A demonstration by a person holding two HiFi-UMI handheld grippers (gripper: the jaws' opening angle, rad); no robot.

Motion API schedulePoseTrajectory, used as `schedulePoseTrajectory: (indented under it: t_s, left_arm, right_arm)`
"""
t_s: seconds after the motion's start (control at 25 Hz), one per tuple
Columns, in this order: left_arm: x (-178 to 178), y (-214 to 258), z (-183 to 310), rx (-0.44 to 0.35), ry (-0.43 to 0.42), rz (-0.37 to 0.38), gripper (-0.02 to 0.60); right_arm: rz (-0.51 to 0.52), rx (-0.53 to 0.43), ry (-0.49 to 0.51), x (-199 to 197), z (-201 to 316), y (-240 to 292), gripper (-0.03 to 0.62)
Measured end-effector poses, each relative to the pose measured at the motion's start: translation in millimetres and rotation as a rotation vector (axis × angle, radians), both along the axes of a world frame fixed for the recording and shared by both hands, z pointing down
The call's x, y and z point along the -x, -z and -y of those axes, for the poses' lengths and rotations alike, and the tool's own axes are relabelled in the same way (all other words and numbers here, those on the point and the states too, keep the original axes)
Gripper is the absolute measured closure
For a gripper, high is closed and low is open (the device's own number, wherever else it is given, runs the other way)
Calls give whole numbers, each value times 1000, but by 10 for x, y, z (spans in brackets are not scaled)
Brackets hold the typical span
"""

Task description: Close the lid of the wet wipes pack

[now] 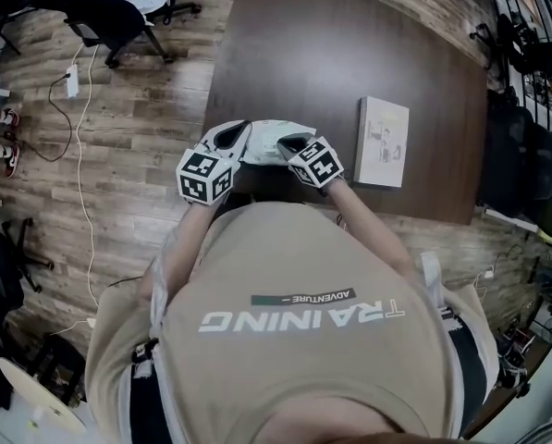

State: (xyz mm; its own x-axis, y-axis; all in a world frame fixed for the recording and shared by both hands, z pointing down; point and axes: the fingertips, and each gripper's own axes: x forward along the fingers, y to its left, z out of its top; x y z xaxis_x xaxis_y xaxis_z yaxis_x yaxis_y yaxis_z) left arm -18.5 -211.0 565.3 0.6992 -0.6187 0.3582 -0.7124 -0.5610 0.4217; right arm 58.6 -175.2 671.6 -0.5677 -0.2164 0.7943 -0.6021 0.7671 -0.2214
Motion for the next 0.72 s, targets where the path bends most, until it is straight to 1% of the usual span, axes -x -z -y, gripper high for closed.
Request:
schedulePoseTrajectory:
  t_s: [0.2,0.4,0.56,0.72]
  left_arm:
    - [74,-85,7,25,-2,1,571]
    - [112,-124,48,35,-17,5,571]
    - [31,-76,117,21,-38,2,571]
    - [38,-57,165,8,-33,0,571]
  right_arm:
    - [-22,43,-10,-3,-26,-149,576]
    - [32,135,-45,12,-29,-202,576]
    - [9,126,-4,-6,-33,-203,576]
    - [19,126,-20,-4,-34,-210,576]
